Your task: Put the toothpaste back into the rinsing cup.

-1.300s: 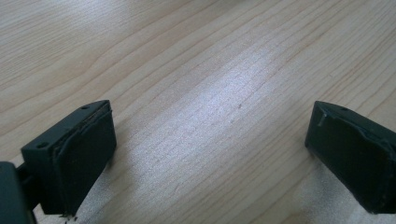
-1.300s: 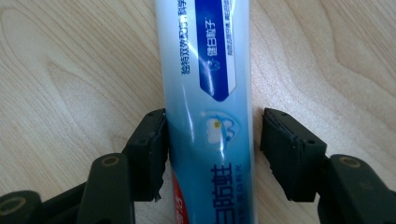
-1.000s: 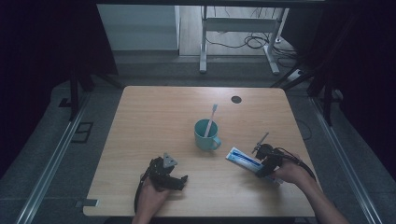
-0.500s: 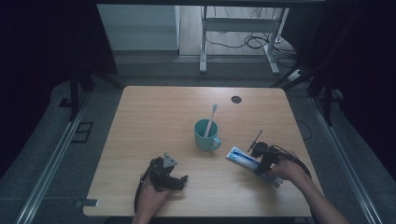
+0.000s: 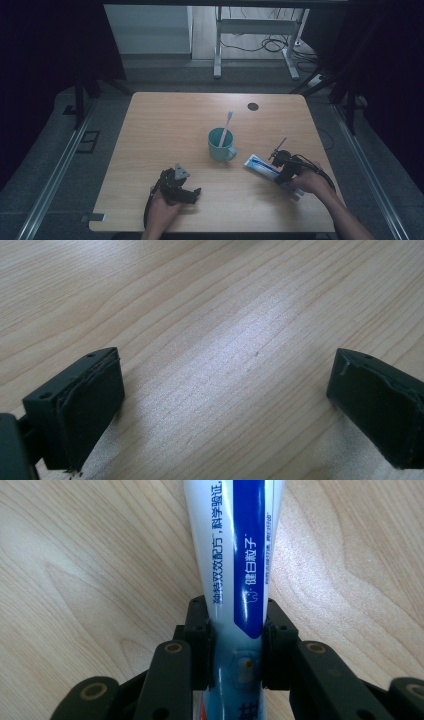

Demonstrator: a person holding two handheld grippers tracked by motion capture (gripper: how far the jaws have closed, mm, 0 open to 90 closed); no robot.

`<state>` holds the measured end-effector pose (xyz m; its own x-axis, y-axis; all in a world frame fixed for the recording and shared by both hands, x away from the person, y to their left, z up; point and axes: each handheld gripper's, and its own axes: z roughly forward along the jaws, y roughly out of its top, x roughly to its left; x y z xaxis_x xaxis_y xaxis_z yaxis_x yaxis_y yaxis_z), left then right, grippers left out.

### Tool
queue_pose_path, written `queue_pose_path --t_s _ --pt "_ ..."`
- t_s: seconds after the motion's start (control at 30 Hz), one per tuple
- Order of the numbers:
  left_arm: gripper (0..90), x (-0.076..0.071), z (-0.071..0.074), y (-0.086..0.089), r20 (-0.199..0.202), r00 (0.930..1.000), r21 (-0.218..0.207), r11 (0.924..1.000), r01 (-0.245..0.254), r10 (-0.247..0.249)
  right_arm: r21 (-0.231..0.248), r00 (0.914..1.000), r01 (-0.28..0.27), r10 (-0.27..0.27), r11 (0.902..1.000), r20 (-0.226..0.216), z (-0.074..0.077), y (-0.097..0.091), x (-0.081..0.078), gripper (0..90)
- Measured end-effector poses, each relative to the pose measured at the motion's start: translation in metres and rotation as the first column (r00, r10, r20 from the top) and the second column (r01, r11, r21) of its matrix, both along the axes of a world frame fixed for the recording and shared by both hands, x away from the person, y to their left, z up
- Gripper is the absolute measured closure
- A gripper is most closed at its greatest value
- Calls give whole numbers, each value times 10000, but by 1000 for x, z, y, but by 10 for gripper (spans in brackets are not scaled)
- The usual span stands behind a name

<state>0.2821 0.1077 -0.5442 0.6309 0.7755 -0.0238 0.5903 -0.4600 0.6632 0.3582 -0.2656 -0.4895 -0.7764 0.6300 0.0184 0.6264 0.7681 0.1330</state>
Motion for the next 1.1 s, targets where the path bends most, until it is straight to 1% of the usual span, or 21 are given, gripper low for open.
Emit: queue_pose_path --t_s 0.03,0.13,0.17,0.2,0.27,0.37,0.47,0.5,0.53,0.6,0.63,0.67,0.77,0.9,0.97,1.0,1.07,1.1 --pt "19 0 0 0 0 10000 2 10000 0 0 265 10000 9 -12 9996 99 2 -3 0 707" --pt "19 0 0 0 -4 10000 15 10000 10 -10 564 9997 38 -51 9984 245 8 -5 0 708" --pt "19 0 0 0 -4 10000 15 10000 10 -10 564 9997 38 -51 9984 245 8 -5 0 708" --pt "19 0 0 0 1 10000 -4 10000 -5 5 787 9992 88 -118 9969 377 12 -6 -1 708" --pt "19 0 0 0 1 10000 -6 10000 -5 5 988 9987 103 -152 9951 489 16 -7 -1 709" --pt "19 0 0 0 -1 10000 3 10000 3 -3 1218 9974 146 -229 9925 678 22 -8 -2 709" --pt "19 0 0 0 0 10000 -3 10000 0 0 1459 9949 137 -280 9892 967 27 -9 -3 710" --pt "19 0 0 0 0 10000 -3 10000 0 0 1459 9949 137 -280 9892 967 27 -9 -3 710" --pt "19 0 0 0 1 10000 -4 10000 -2 2 1594 9926 101 -292 9872 1177 31 -9 -3 710" --pt "19 0 0 0 -1 10000 3 10000 2 -2 1687 9918 136 -347 9856 1227 32 -9 -3 710" --pt "19 0 0 0 1 10000 0 10000 -1 1 1861 9901 121 -378 9824 1353 36 -10 -3 710" --pt "19 0 0 0 1 10000 0 10000 -1 1 1861 9901 121 -378 9824 1353 36 -10 -3 710" --pt "19 0 0 0 4 10000 -12 10000 -11 11 2326 9863 221 -593 9723 1542 41 -12 -5 711" --pt "19 0 0 0 4 10000 -10 10000 -6 6 2637 9812 212 -707 9644 1796 45 -13 -6 712" --pt "19 0 0 0 1 10000 3 10000 1 -1 2835 9788 173 -741 9588 1908 46 -14 -7 712" --pt "19 0 0 0 2 10000 -9 10000 -5 5 2835 9788 173 -741 9588 1908 46 -14 -7 712" --pt "19 0 0 0 0 10000 1 10000 1 -1 3022 9765 157 -795 9531 2002 46 -14 -7 712" --pt "19 0 0 0 -1 10000 4 10000 1 -1 3186 9740 131 -842 9478 2105 47 -14 -7 712"
